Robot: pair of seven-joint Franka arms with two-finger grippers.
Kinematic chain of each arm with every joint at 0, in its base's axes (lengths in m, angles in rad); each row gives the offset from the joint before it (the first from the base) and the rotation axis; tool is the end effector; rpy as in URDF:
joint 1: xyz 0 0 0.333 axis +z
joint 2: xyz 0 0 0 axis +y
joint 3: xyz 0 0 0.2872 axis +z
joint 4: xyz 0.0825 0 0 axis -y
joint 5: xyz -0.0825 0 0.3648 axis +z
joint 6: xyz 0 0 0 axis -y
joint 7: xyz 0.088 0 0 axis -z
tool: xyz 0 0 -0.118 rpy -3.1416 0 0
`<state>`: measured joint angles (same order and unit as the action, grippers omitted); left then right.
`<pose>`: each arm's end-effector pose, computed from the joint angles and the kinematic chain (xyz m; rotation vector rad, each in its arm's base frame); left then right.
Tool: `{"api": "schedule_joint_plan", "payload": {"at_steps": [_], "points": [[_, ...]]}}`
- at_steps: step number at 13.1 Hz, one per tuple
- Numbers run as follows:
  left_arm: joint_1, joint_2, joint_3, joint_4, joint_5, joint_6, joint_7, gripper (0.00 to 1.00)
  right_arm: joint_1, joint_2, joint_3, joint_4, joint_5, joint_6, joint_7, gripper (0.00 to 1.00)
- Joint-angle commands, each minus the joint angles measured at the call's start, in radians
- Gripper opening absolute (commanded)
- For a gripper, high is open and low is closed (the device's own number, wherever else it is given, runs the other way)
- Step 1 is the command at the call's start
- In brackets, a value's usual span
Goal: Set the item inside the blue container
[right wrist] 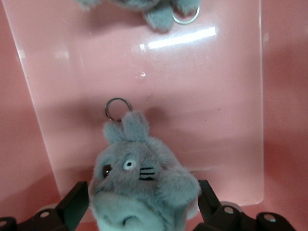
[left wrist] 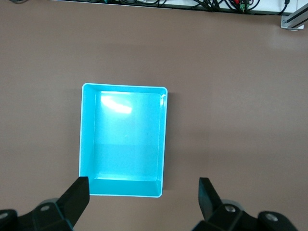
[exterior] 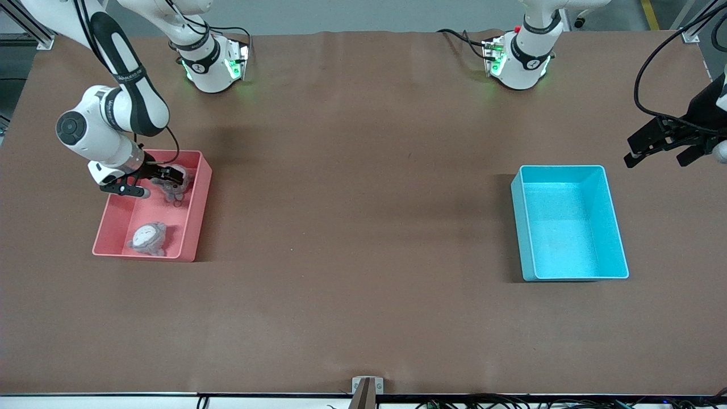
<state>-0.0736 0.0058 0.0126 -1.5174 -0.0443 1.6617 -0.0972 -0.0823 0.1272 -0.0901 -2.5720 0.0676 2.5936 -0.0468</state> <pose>0.5468 -0.0383 0.6149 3.0791 0.0572 0.2075 0.4174 -0.0750 0.1867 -3.0923 0.2869 0.1582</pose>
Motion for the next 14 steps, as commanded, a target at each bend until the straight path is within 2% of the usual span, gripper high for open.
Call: {"api": "schedule_joint_plan", "payload": {"at_steps": [1,2,4,5,6,9,14], "points": [[0.006,0.002,-0.002,0.014,-0.006,-0.014,0.013,1.0,0.002,0.012,0.004,-0.02,0.043,0.02,0.007,0.96],[0.006,0.003,-0.002,0.014,-0.006,-0.013,0.013,1.0,0.002,0.012,0.004,-0.02,0.044,0.014,0.007,0.82],[0.008,0.003,-0.002,0.014,-0.008,-0.014,0.013,1.0,0.002,0.011,0.004,-0.019,0.043,0.0,0.007,0.22],[0.006,0.003,-0.002,0.014,-0.008,-0.013,0.013,1.0,0.002,0.009,0.004,-0.011,0.044,-0.025,0.007,0.05],[0.006,0.002,-0.002,0.014,-0.008,-0.013,0.013,1.0,0.002,0.003,0.004,0.018,0.044,-0.073,0.005,0.01],[0.006,0.002,-0.002,0.016,-0.015,-0.013,0.01,1.0,-0.004,-0.043,0.001,0.181,0.041,-0.355,-0.007,0.01],[0.008,0.0,-0.002,0.016,-0.017,-0.013,0.01,1.0,0.009,-0.047,0.007,0.568,0.038,-0.82,0.068,0.01]]}}
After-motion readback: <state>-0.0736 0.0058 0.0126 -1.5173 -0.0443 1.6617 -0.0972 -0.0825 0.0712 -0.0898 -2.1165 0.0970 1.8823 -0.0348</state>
